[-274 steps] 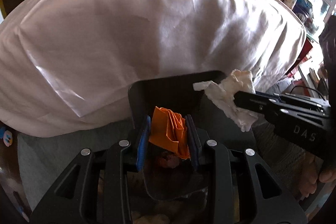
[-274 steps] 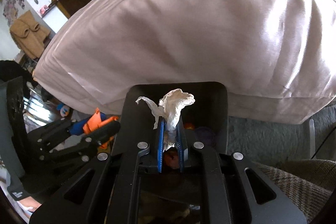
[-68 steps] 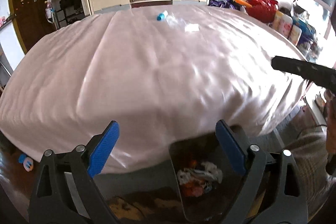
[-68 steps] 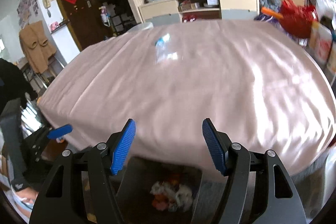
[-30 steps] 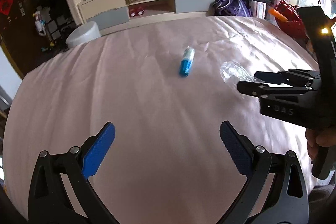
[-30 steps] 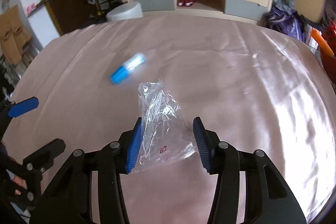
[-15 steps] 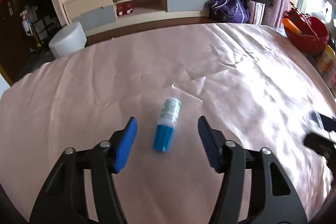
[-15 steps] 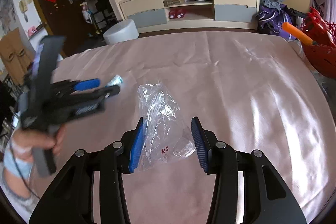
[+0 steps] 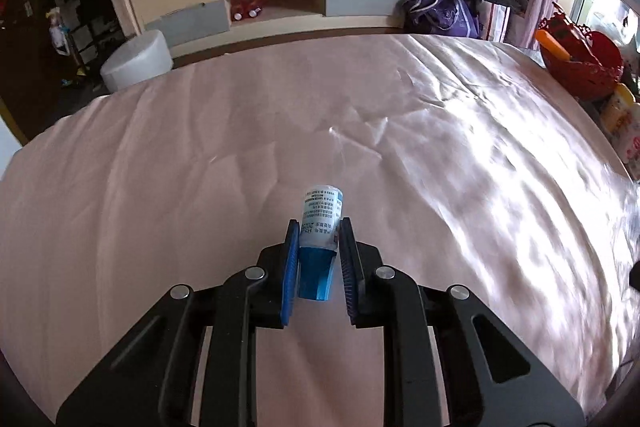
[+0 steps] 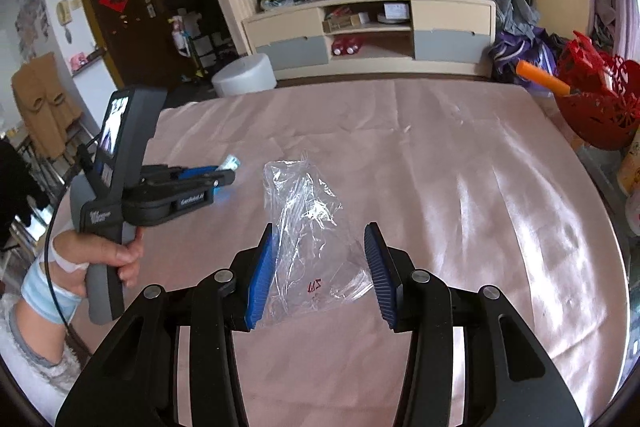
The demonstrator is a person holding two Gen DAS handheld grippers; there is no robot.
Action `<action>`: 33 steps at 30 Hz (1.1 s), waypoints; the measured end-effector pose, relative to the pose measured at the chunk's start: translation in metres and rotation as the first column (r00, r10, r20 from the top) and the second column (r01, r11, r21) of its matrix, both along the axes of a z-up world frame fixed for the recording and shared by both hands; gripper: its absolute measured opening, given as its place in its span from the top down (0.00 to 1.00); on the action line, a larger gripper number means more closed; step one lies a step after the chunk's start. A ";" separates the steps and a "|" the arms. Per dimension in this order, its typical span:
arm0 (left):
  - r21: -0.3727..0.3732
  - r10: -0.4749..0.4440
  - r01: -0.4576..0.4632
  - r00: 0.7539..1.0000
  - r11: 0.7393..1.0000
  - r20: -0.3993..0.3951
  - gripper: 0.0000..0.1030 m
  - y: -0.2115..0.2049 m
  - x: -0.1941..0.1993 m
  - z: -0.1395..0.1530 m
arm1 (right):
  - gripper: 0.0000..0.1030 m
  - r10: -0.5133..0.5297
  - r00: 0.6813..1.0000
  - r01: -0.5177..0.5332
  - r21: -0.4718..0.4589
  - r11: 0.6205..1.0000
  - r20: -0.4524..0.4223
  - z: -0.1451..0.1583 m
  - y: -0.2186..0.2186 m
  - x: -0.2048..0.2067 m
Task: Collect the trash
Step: 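Carry the bottle and plastic bag to the black bin and open both tools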
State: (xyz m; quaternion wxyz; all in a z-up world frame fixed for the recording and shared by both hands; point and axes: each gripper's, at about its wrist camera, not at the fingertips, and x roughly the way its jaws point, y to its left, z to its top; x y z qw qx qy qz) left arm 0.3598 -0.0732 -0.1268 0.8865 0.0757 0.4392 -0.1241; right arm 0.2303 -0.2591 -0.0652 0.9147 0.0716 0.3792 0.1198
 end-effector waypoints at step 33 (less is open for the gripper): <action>-0.073 0.104 -0.097 0.990 0.993 0.100 0.82 0.100 -0.335 0.020 | 0.56 0.084 0.989 -0.088 0.029 0.996 0.118 0.003 0.034 -0.214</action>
